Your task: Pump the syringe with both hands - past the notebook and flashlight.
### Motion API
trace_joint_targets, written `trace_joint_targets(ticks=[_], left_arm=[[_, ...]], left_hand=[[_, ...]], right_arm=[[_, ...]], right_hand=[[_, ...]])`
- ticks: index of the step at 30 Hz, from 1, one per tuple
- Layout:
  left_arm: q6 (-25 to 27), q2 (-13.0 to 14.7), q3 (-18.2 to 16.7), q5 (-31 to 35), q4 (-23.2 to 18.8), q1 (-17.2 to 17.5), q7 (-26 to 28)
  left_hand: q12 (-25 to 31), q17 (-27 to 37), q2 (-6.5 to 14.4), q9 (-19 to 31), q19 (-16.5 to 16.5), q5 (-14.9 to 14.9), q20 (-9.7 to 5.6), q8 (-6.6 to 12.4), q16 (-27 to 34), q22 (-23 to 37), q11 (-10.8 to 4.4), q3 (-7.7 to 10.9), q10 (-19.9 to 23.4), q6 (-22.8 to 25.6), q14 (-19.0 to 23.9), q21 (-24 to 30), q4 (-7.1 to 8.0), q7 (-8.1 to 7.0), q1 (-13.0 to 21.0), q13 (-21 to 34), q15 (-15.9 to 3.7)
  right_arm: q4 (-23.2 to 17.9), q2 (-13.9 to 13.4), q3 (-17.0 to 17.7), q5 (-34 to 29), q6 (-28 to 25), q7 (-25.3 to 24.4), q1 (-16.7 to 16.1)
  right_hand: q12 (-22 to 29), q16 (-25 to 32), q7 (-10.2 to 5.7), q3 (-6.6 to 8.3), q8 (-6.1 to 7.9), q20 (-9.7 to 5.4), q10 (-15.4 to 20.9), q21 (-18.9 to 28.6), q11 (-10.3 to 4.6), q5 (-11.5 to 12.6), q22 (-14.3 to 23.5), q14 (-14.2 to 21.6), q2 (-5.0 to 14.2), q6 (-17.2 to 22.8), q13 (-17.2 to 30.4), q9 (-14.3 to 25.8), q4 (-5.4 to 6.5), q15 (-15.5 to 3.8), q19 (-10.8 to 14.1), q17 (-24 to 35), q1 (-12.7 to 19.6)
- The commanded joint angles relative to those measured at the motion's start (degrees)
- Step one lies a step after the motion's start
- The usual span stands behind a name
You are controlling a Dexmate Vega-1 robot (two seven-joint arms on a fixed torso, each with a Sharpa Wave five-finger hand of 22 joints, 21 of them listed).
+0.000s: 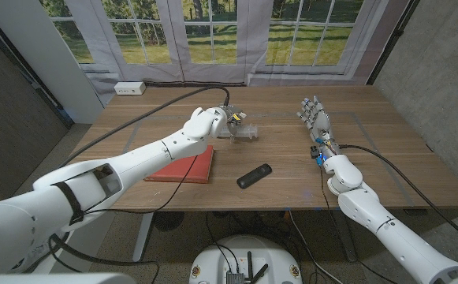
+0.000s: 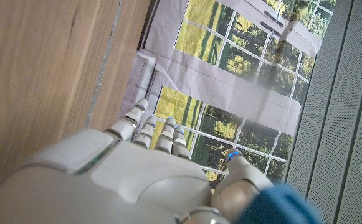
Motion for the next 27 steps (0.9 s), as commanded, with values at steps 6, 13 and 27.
trace_joint_targets(ticks=[6,13,27], left_arm=[[1.1,-1.9,2.2,1.7,2.6,-1.6,-2.2],[1.9,-1.2,2.5,2.6,1.1,-1.5,-3.2],[5.1,-0.7,2.1,5.0,-1.7,-0.5,-6.2]], left_hand=[[-0.2,-0.1,10.9,0.1,-0.9,0.2,-8.33,0.14,-0.2,0.1,-0.17,1.75,-1.6,-1.1,-0.7,-0.4,0.96,-0.14,2.1,0.1,-5.86],[-0.1,-0.3,8.9,-0.1,-2.4,0.1,-8.36,-0.09,-0.3,0.0,-0.25,1.63,-3.4,-2.7,-3.5,-0.8,0.9,-1.25,-1.1,0.0,-5.73],[-0.6,-0.4,3.5,-0.6,-3.8,-0.1,-7.63,-1.21,-0.5,-0.1,0.15,1.05,-13.5,-12.2,-12.8,-0.7,0.86,-1.91,-7.8,-0.2,-4.93]], right_arm=[[3.1,0.7,-0.2,3.0,0.2,2.7,1.2],[3.2,0.6,-0.3,3.3,-0.1,2.9,1.2],[3.3,0.4,-0.5,3.5,-0.3,3.4,1.3]], right_hand=[[0.2,-0.1,0.04,0.03,0.38,-0.86,0.4,0.0,-0.01,-0.2,0.2,0.2,1.43,0.6,0.2,0.2,0.34,-1.44,0.3,0.3,-0.3],[0.2,-0.1,0.11,0.01,0.45,-0.9,0.6,0.0,-0.04,-0.2,0.2,0.2,1.48,0.8,0.2,0.2,0.4,-1.49,0.4,0.4,-0.4],[0.3,0.0,-0.09,0.08,0.49,-0.78,1.0,0.0,0.05,-0.1,0.2,0.5,1.64,1.0,0.2,0.2,0.42,-1.4,0.5,0.4,-0.3]])
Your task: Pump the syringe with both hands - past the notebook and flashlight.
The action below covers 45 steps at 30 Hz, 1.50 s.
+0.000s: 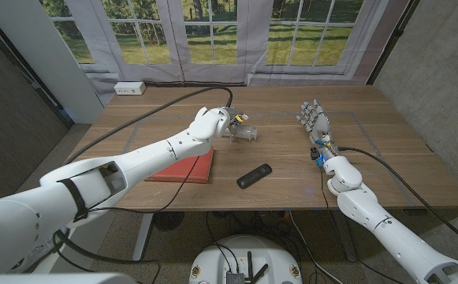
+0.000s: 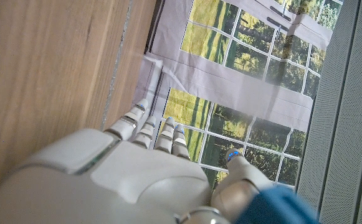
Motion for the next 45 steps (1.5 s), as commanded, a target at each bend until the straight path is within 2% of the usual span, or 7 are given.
trace_joint_targets(ticks=[1,5,11,20,31,38,45], left_arm=[[2.3,0.5,-0.1,2.0,-2.2,0.8,-2.2],[2.2,0.5,-0.2,2.0,-2.4,0.8,-3.1],[2.2,0.5,-0.3,2.4,-2.7,0.9,-3.9],[2.1,0.4,-0.9,2.1,-2.6,1.1,-3.9],[1.6,1.2,-2.1,0.4,-3.2,1.1,-4.9],[0.5,3.0,-7.1,-6.8,-5.7,3.5,-1.4],[1.8,4.2,-9.2,-10.5,-8.0,5.2,0.6]], left_hand=[[-0.4,0.0,-1.9,0.0,-0.2,-0.1,-7.84,0.02,-0.1,0.2,0.64,-0.24,-3.1,-2.7,-2.6,0.2,0.3,0.23,-2.0,0.1,-7.14],[-0.3,0.0,-3.3,0.0,-1.0,-0.1,-7.21,-0.07,-0.2,0.2,1.55,-0.4,-6.2,-5.7,-5.8,0.1,0.16,0.54,-3.0,0.1,-6.87],[-0.5,0.0,-5.1,-0.2,-3.6,-0.3,-5.26,-0.09,-0.1,0.1,3.93,-1.9,-13.8,-12.0,-13.7,-0.3,0.27,1.19,-4.1,-0.1,-3.73],[-0.4,-0.1,-6.3,-0.4,-5.7,-0.5,-4.51,-0.13,0.0,-0.1,5.35,-3.19,-18.1,-16.7,-17.5,-0.6,0.55,1.6,-5.5,-0.4,-2.15],[-0.4,-0.1,-6.1,-0.5,-11.6,-0.7,-2.45,0.02,-0.1,-0.3,8.7,-4.8,-26.1,-23.5,-25.4,-1.0,1.6,2.76,-9.4,-0.6,1.31],[-0.4,0.1,-5.2,-0.5,-14.8,-1.0,-1.49,0.27,0.1,-0.3,10.69,-5.85,-29.5,-24.8,-28.1,-1.0,3.18,3.36,-13.8,-0.6,2.56],[-0.3,0.0,-3.7,-0.6,-16.5,-1.2,-2.27,-0.17,-0.2,-0.2,11.29,-6.25,-32.5,-27.4,-32.0,-0.9,4.11,4.5,-17.0,-0.6,3.88]], right_arm=[[0.2,-0.1,-0.2,0.4,-0.4,0.5,0.1],[0.2,-0.1,-0.2,0.4,-0.4,0.5,0.1],[0.4,-0.1,-0.3,0.6,-0.6,0.7,0.3],[0.8,0.1,-0.4,0.7,-0.6,0.8,0.5],[2.3,0.5,-0.5,2.0,-0.9,2.4,1.5],[2.9,0.6,-0.6,2.0,-1.2,2.5,2.0],[2.9,0.5,-0.7,1.7,-1.4,2.3,2.2]], right_hand=[[0.3,0.0,0.0,0.08,0.5,-0.55,0.4,0.0,0.12,-0.1,0.2,0.4,1.64,0.5,0.0,0.2,0.42,-1.62,0.3,0.1,-0.3],[0.3,0.0,-0.06,0.09,0.48,-0.42,0.5,-0.1,0.24,-0.1,0.2,0.4,1.66,0.5,0.0,0.2,0.42,-1.52,0.3,0.1,-0.2],[0.3,0.0,-0.2,0.07,0.5,-0.23,0.6,-0.1,0.17,-0.1,0.2,0.5,1.63,0.7,0.1,0.2,0.42,-1.42,0.3,0.1,-0.2],[0.2,0.0,-0.28,0.09,0.46,-0.14,0.6,-0.1,0.14,-0.1,0.2,0.5,1.67,0.6,0.1,0.2,0.43,-1.41,0.3,0.1,-0.2],[0.1,-0.3,-0.38,0.0,0.27,0.03,0.3,-0.4,0.21,-0.1,0.2,0.0,1.55,0.2,0.1,0.2,0.43,-1.38,-0.2,0.2,-0.2],[0.0,-0.3,-0.07,-0.08,0.19,-0.19,0.2,-0.4,0.09,-0.1,0.2,-0.1,1.5,0.0,0.1,0.2,0.47,-1.42,-0.4,0.2,-0.3],[0.0,-0.3,-0.05,-0.17,0.23,-0.54,0.2,-0.5,0.09,-0.1,0.2,-0.2,1.47,0.0,0.1,0.2,0.53,-1.63,-0.6,0.3,-0.4]])
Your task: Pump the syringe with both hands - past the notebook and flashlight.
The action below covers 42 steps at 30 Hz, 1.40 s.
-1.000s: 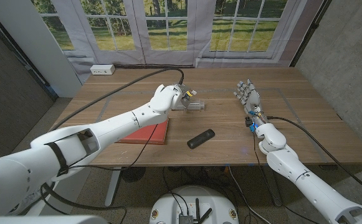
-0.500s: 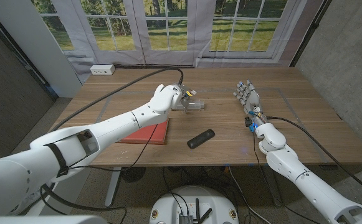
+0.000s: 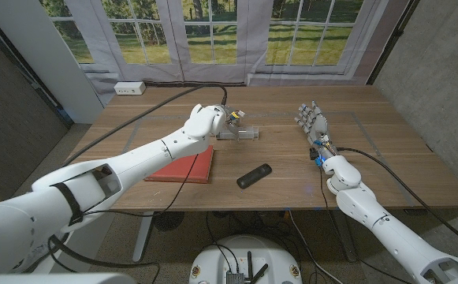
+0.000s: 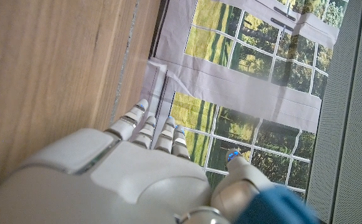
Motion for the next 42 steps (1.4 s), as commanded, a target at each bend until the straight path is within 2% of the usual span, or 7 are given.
trace_joint_targets(ticks=[1,15,22,25,29,34,42], left_arm=[[0.6,3.3,-6.7,-6.9,-5.1,4.0,3.7],[3.7,5.8,-8.2,-8.9,-9.9,5.8,6.2],[2.1,7.1,-11.3,-14.1,-11.3,7.6,9.4],[-0.2,8.0,-15.1,-19.4,-12.1,10.2,13.0],[-1.7,8.7,-17.3,-23.2,-12.6,11.8,16.2],[-4.6,9.6,-20.8,-29.0,-13.6,15.0,21.1],[-7.1,11.5,-24.1,-33.1,-15.8,19.4,28.8]], left_hand=[[0.0,0.0,0.8,-0.1,-1.7,-0.3,-2.98,-0.17,0.0,0.1,0.39,-0.1,-2.3,-2.0,-3.2,0.0,0.72,0.37,-2.0,0.2,0.88],[0.3,0.0,1.8,-0.2,-5.6,-0.3,-2.61,-0.3,0.1,0.1,1.23,-0.18,-5.8,-6.5,-7.2,-0.1,0.34,1.91,-4.2,0.1,2.38],[0.3,0.0,2.5,-0.2,-7.3,-0.4,-2.47,-0.33,0.1,0.1,1.58,-0.22,-7.3,-8.1,-8.9,-0.1,0.48,2.27,-5.4,0.1,2.95],[0.3,0.1,2.9,-0.2,-7.8,-0.5,-2.45,-0.19,0.1,0.1,1.51,-0.27,-7.6,-8.2,-9.4,-0.1,0.8,2.24,-6.2,0.1,3.15],[0.4,0.2,4.3,-0.1,-8.8,-0.7,-2.41,-0.23,0.3,0.1,1.72,-0.33,-8.3,-9.1,-10.2,0.0,1.69,2.52,-8.0,0.1,3.26],[0.4,0.3,6.0,-0.2,-9.5,-1.1,-2.69,-0.38,0.4,0.2,2.45,-0.3,-9.3,-11.0,-11.1,0.2,2.85,4.16,-10.5,0.1,3.64],[0.5,0.2,7.1,-0.2,-10.0,-1.1,-2.88,-0.28,0.4,0.2,2.39,-0.08,-9.7,-11.5,-11.6,0.2,3.26,4.09,-11.4,0.1,3.83]], right_arm=[[0.5,0.0,-0.2,0.1,-0.6,0.4,0.5],[0.1,-0.2,-0.4,-0.3,-1.0,0.0,0.4],[-0.4,-0.5,-0.2,-0.2,-1.2,0.0,0.0],[-0.7,-0.7,-0.1,0.0,-1.4,-0.1,-0.2],[-0.9,-0.8,-0.1,-0.1,-1.5,-0.2,-0.3],[-1.1,-0.9,-0.2,-0.3,-1.6,-0.3,-0.4],[-1.5,-1.1,-0.3,-0.3,-1.7,-0.4,-0.9]], right_hand=[[0.0,-0.3,-0.02,0.06,0.23,-0.51,0.0,0.0,-0.21,-0.1,0.2,-0.2,1.46,-0.1,0.1,0.2,0.29,-1.66,-0.3,0.3,-0.4],[0.0,-0.4,-0.06,0.07,0.22,-0.59,-0.1,0.0,-0.16,-0.1,0.2,-0.3,1.54,-0.1,0.1,0.2,0.29,-1.79,-0.3,0.3,-0.3],[-0.2,-0.5,-0.27,0.09,0.12,-0.84,-0.6,-0.1,-0.54,-0.1,0.2,-0.5,1.56,-0.4,0.1,0.1,0.27,-1.91,-0.6,0.3,-0.2],[-0.2,-0.7,-0.37,0.12,0.07,-1.1,-0.7,-0.1,-0.55,-0.1,0.2,-0.8,1.62,-0.6,0.1,0.1,0.25,-2.36,-0.8,0.3,-0.2],[-0.3,-0.7,-0.08,0.09,-0.05,-1.29,-1.0,-0.2,-0.73,0.0,0.2,-1.0,1.62,-1.0,0.1,0.1,0.28,-2.6,-1.0,0.3,-0.2],[-0.3,-0.8,0.12,0.07,-0.1,-1.41,-1.1,-0.2,-0.9,0.0,0.2,-1.1,1.63,-1.2,0.0,0.1,0.31,-2.6,-1.1,0.3,-0.2],[-0.3,-0.8,0.35,0.02,-0.05,-1.47,-1.2,-0.2,-0.91,0.0,0.2,-1.1,1.62,-1.2,0.0,0.1,0.35,-2.58,-1.3,0.3,-0.3]])
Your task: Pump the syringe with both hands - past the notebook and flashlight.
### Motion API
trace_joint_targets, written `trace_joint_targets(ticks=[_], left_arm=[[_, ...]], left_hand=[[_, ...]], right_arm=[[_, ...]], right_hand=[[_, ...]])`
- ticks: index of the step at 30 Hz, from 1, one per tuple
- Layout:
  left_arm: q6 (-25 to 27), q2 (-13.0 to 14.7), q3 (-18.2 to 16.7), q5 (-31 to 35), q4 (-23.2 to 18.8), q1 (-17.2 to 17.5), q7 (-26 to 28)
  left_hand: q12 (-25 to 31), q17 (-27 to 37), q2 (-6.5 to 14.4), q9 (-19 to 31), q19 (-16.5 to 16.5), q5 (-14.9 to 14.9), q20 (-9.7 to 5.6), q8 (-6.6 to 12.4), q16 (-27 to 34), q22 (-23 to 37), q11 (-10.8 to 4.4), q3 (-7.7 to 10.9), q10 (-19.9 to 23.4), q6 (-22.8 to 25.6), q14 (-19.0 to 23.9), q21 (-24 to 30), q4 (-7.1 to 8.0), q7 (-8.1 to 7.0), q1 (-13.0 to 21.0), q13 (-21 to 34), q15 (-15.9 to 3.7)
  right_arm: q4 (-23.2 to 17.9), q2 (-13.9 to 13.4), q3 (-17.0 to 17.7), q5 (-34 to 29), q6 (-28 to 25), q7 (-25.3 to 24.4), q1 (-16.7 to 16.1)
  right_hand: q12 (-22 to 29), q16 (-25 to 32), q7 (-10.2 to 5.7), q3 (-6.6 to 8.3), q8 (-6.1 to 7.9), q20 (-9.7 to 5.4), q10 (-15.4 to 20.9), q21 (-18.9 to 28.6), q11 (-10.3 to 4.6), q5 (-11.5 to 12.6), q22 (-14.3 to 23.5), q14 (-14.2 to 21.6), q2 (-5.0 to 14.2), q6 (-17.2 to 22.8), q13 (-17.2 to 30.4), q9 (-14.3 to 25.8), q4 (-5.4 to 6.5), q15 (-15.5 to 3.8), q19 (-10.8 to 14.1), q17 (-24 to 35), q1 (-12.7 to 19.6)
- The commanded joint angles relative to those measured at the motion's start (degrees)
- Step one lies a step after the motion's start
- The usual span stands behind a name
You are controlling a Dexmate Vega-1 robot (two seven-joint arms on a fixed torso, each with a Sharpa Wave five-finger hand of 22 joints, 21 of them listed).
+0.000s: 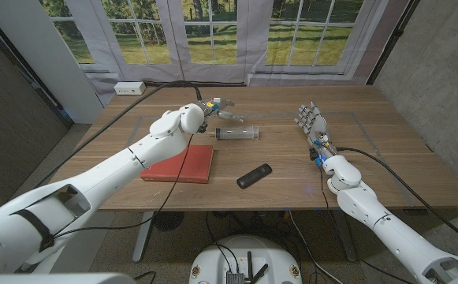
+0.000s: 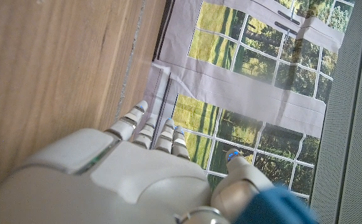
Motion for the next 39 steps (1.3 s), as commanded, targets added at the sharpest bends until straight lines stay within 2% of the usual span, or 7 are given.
trace_joint_targets(ticks=[1,8,13,18,22,28,39], left_arm=[[-4.9,2.5,-6.0,-9.2,-2.7,6.3,11.4],[-8.0,2.7,-9.2,-13.8,-2.3,10.2,17.7],[-11.2,2.5,-11.5,-18.0,-0.8,12.2,20.9],[-14.2,2.4,-12.5,-20.8,1.0,13.0,22.6],[-19.0,1.2,-12.9,-22.1,4.6,13.8,26.2],[-20.8,0.5,-13.3,-23.5,5.7,14.4,28.2],[-24.8,-2.1,-16.2,-27.9,8.0,17.9,34.6]], left_hand=[[0.2,0.1,0.6,0.0,-0.3,-0.1,-3.09,0.13,0.4,0.2,-0.1,0.21,-0.6,-0.4,-0.5,0.2,0.53,-0.02,-0.8,0.1,0.03],[0.4,0.1,1.8,0.0,-0.4,-0.1,-3.2,0.5,0.5,0.2,-0.28,0.57,-0.4,0.1,-0.5,0.4,0.89,-0.3,-1.5,0.1,-0.31],[0.5,0.0,2.4,0.0,-0.2,0.0,-3.4,0.62,0.6,0.2,-0.71,0.78,-0.3,0.3,-0.4,0.5,0.95,-0.15,-1.8,0.0,-0.58],[0.5,0.0,3.0,0.0,-0.3,0.0,-3.48,0.62,0.6,0.2,-0.96,0.98,-0.4,0.3,-0.5,0.5,1.09,-0.14,-2.1,0.0,-0.69],[0.6,0.0,3.4,0.0,-0.1,0.0,-3.51,0.57,0.7,0.2,-1.14,1.12,-0.3,0.2,-0.4,0.6,1.2,-0.39,-2.5,0.0,-0.99],[0.7,0.0,3.9,-0.1,0.3,0.0,-3.4,0.79,0.8,0.2,-1.95,1.3,0.0,0.8,0.1,0.8,1.25,-1.42,-3.2,0.0,-1.24],[0.8,-0.1,4.3,-0.1,0.9,0.0,-3.02,0.89,0.8,0.1,-2.55,1.55,0.2,1.1,0.5,1.0,1.17,-1.74,-3.7,0.0,-1.57]], right_arm=[[-0.7,-0.3,0.0,-0.1,-0.2,-0.2,-0.7],[-1.2,-0.7,0.1,-0.2,-0.3,-0.4,-1.2],[0.0,-0.7,0.0,-0.4,0.4,0.4,-0.5],[0.6,-0.7,-0.1,-1.0,0.6,0.4,0.0],[1.8,-0.6,-0.1,-1.2,1.5,1.0,0.7],[2.9,-0.1,0.0,-0.7,2.4,1.7,0.8],[5.5,1.0,-0.7,-1.2,3.3,2.6,2.6]], right_hand=[[-0.1,0.1,-0.06,0.01,-0.04,-1.57,-0.4,-0.2,-0.05,0.0,0.2,-0.3,1.62,-0.1,0.2,0.1,0.36,-2.38,-0.2,0.3,-0.3],[0.0,0.1,0.08,-0.02,0.02,-1.65,-0.2,-0.1,0.06,0.0,0.2,-0.2,1.63,0.0,0.2,0.1,0.38,-2.38,-0.1,0.3,-0.3],[0.1,0.2,0.25,-0.04,0.07,-1.85,-0.1,0.0,0.31,0.0,0.2,0.0,1.63,0.0,0.2,0.1,0.4,-2.42,0.3,0.3,-0.3],[0.1,0.2,0.35,-0.04,0.13,-1.83,0.1,0.2,0.36,0.0,0.1,0.0,1.64,0.2,0.2,0.1,0.4,-2.43,0.7,0.3,-0.3],[0.2,0.2,0.33,-0.04,0.17,-1.79,0.3,0.2,0.42,0.0,0.1,0.0,1.65,0.3,0.2,0.1,0.4,-2.43,0.8,0.3,-0.3],[0.3,0.4,0.27,-0.08,0.2,-1.74,0.4,0.2,0.41,0.0,0.1,0.5,1.67,0.3,0.2,0.1,0.43,-2.27,0.8,0.3,-0.3],[0.3,0.5,0.25,-0.11,0.26,-1.75,0.8,0.2,0.63,0.0,0.1,0.8,1.69,0.5,0.2,0.1,0.46,-2.3,1.0,0.3,-0.3]])
